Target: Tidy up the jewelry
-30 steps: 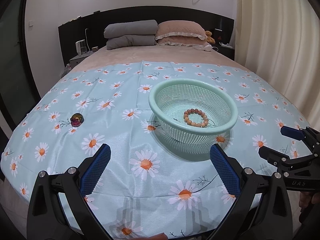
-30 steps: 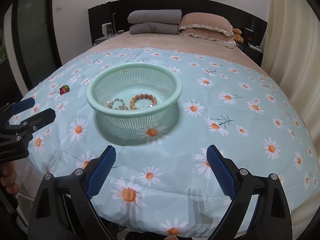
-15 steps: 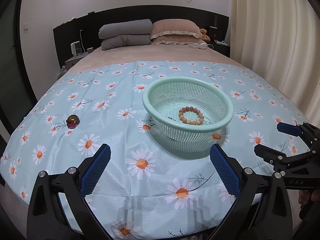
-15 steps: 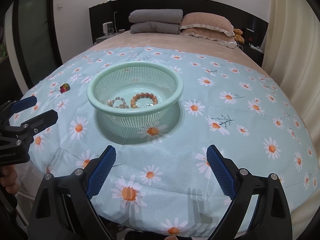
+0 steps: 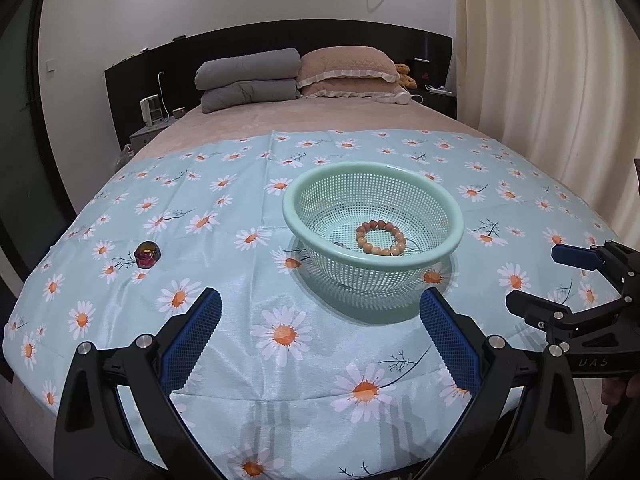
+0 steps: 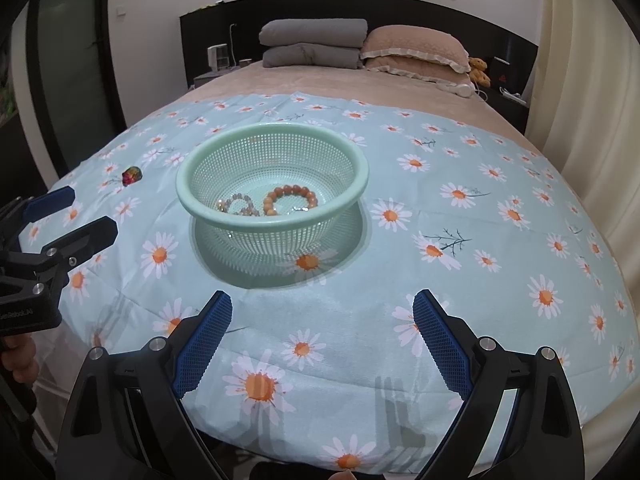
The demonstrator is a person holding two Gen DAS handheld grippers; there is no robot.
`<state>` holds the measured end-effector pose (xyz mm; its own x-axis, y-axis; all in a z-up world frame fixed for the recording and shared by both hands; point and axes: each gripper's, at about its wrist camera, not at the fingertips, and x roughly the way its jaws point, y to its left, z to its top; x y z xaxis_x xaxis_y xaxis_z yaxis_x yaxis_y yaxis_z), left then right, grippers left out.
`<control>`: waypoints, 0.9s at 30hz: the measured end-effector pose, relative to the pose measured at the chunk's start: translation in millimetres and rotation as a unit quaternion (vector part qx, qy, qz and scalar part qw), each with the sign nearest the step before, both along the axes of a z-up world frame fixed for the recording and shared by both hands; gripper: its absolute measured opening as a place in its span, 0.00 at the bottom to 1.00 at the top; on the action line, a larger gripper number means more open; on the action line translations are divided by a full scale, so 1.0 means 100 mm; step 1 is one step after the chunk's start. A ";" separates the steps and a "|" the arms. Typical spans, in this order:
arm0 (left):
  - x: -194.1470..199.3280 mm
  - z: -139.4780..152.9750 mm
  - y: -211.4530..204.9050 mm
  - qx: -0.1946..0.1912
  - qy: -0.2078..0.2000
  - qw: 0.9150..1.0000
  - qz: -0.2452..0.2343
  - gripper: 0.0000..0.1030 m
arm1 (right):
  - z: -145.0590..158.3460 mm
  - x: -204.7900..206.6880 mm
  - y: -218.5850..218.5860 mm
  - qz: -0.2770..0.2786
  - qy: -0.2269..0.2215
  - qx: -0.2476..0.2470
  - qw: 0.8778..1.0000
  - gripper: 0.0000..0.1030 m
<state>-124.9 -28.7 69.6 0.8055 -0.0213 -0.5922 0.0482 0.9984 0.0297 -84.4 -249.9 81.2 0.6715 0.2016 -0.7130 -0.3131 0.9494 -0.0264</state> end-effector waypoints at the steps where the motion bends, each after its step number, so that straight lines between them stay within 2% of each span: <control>1: 0.00 0.00 0.00 -0.003 0.000 1.000 -0.003 0.94 | 0.00 0.00 0.00 0.000 0.001 -0.001 1.000 0.85; 16: -0.04 0.03 -0.09 0.023 -0.015 1.000 -0.009 0.94 | 0.00 -0.01 0.03 0.004 0.002 -0.004 1.000 0.85; 27: -0.02 0.00 -0.09 0.023 -0.011 1.000 -0.004 0.94 | -0.01 -0.01 0.02 0.004 0.004 -0.005 1.000 0.85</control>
